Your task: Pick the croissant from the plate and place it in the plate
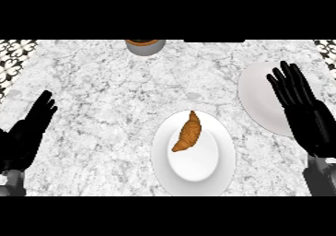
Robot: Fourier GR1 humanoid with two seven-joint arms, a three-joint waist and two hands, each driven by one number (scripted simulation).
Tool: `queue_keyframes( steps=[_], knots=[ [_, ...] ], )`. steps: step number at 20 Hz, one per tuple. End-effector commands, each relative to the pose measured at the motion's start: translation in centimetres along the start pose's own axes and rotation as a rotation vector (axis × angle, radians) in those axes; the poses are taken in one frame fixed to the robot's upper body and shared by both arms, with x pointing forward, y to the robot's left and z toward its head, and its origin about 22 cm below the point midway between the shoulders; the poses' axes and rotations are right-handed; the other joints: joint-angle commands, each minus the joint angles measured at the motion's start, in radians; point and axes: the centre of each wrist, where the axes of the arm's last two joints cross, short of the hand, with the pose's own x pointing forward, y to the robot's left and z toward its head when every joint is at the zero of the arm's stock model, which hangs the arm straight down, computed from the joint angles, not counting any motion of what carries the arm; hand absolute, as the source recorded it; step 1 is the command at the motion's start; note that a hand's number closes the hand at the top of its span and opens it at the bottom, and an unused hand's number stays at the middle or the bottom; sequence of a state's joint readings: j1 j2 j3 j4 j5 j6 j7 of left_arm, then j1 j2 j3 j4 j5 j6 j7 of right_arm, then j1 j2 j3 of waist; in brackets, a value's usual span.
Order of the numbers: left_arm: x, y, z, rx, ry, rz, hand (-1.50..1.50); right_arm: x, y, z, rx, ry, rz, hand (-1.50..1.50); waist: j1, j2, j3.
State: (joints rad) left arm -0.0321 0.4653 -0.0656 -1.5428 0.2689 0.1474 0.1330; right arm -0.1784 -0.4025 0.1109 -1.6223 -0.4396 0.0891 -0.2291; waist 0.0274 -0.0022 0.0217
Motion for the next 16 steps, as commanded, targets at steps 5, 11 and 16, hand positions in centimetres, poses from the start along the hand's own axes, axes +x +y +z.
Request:
queue_keyframes(
  steps=[5, 11, 16],
  knots=[
    [-1.3, -3.2, 0.0, 0.049, 0.061, -0.026, 0.00, -1.9, 10.7, -4.3, -0.057, 0.217, 0.054, 1.50, -0.011, 0.004, -0.024],
    [-3.1, -3.9, 1.0, 0.027, 0.140, -0.003, 0.00, -2.2, 0.6, -1.6, -0.012, 0.217, 1.023, 1.50, -0.039, -0.005, -0.036],
    [-3.1, -5.2, 0.4, 0.027, 0.140, 0.011, 0.00, -7.8, 12.6, 2.5, -0.355, 0.171, 0.356, -1.50, -0.036, 0.008, -0.017]
  ],
)
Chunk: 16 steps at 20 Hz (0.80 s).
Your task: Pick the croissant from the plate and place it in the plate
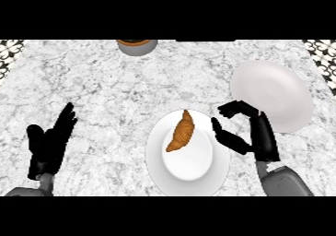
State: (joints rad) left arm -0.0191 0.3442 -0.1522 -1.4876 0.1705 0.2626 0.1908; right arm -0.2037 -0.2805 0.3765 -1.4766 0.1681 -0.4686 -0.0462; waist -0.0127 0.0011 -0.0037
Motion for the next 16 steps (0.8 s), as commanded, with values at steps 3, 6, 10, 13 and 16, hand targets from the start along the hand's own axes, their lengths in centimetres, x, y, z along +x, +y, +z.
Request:
queue_keyframes(
  steps=[3, 6, 10, 13, 16],
  knots=[
    [-0.2, -3.0, 0.3, -0.029, 0.008, -0.007, 0.00, -2.8, 7.5, 4.7, 0.073, -0.098, -0.130, -1.50, 0.023, 0.003, 0.006],
    [-0.7, -1.4, 0.2, -0.001, 0.015, -0.021, 0.00, -0.9, 6.8, 3.9, 0.214, -0.064, 0.096, -1.50, 0.018, -0.003, 0.003],
    [-1.4, -2.7, 0.1, 0.001, 0.015, -0.005, 0.00, -1.1, 4.2, 1.3, 0.236, -0.004, 0.397, -1.50, 0.013, -0.006, 0.000],
    [-1.6, -3.3, -0.2, -0.004, 0.011, -0.005, 0.00, 1.0, 3.9, -0.9, 0.281, 0.044, 0.526, -1.50, 0.012, -0.005, 0.000],
    [0.3, -1.7, -1.3, -0.009, 0.012, -0.016, 0.00, 4.2, 5.8, -2.0, 0.368, 0.085, 0.619, -1.50, 0.014, -0.004, 0.001]
  ],
)
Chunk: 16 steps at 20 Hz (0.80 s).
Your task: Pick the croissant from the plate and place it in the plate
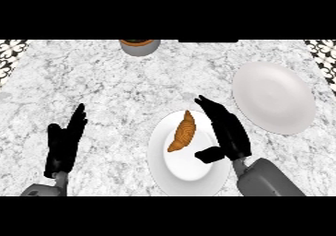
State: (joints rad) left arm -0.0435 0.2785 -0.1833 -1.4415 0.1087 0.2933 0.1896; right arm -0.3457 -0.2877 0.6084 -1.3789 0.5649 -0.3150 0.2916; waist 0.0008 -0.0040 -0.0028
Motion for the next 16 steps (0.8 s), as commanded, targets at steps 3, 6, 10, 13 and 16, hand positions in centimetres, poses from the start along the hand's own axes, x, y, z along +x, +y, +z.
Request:
queue_keyframes(
  steps=[3, 6, 10, 13, 16],
  knots=[
    [-0.3, -0.4, -0.3, 0.017, -0.004, 0.003, 0.00, 4.1, -1.7, -1.3, 0.193, 0.134, 0.193, -1.50, -0.004, 0.000, 0.001],
    [0.4, -2.1, -0.5, -0.003, -0.004, 0.020, 0.00, 7.0, -1.5, -3.2, 0.322, 0.189, 0.197, -1.50, 0.003, 0.003, 0.001],
    [0.5, -2.3, 0.4, -0.001, 0.006, 0.011, 0.00, 6.5, -1.0, -4.0, 0.429, 0.254, 0.211, -1.50, 0.005, 0.003, 0.003],
    [0.7, -0.2, -1.9, 0.006, -0.004, 0.013, 0.00, 7.7, -0.9, -4.5, 0.451, 0.264, 0.231, -1.50, 0.001, 0.004, 0.002],
    [-1.1, -1.6, -0.4, 0.010, -0.001, -0.008, 0.00, 5.9, 0.5, -4.3, 0.452, 0.295, 0.227, -1.50, 0.002, 0.004, 0.003]
  ],
)
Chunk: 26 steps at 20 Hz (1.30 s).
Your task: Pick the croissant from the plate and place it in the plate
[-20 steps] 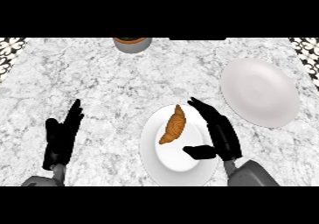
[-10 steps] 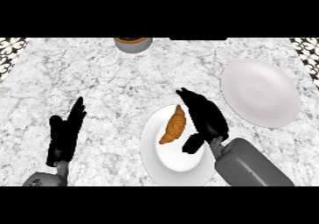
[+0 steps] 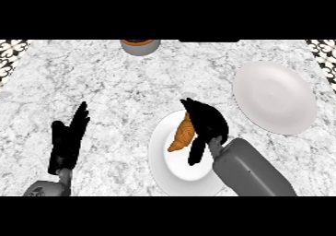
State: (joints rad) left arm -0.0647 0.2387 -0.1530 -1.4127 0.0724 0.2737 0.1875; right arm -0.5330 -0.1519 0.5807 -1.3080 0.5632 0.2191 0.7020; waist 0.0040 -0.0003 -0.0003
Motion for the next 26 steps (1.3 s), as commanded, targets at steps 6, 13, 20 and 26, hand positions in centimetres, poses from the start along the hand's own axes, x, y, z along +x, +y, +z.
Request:
queue_keyframes(
  steps=[6, 13, 20, 26],
  knots=[
    [0.2, -1.0, 1.2, -0.018, 0.016, 0.007, 0.00, -0.4, 1.8, -1.5, 0.056, 0.022, 0.002, -1.50, 0.000, 0.000, 0.000],
    [0.4, -0.2, 1.3, -0.009, 0.002, 0.008, 0.00, -2.3, 1.7, -2.1, 0.077, 0.032, 0.022, -1.50, -0.001, 0.000, 0.000],
    [0.7, 1.5, 1.4, -0.001, -0.003, 0.002, 0.00, -0.6, 3.1, -4.4, 0.089, 0.041, 0.013, -1.50, 0.005, 0.001, 0.000],
    [-0.7, -0.7, 1.9, -0.008, 0.004, 0.014, 0.00, -2.0, 3.0, -5.1, 0.093, 0.008, 0.093, 1.50, 0.007, 0.002, 0.001]
  ],
)
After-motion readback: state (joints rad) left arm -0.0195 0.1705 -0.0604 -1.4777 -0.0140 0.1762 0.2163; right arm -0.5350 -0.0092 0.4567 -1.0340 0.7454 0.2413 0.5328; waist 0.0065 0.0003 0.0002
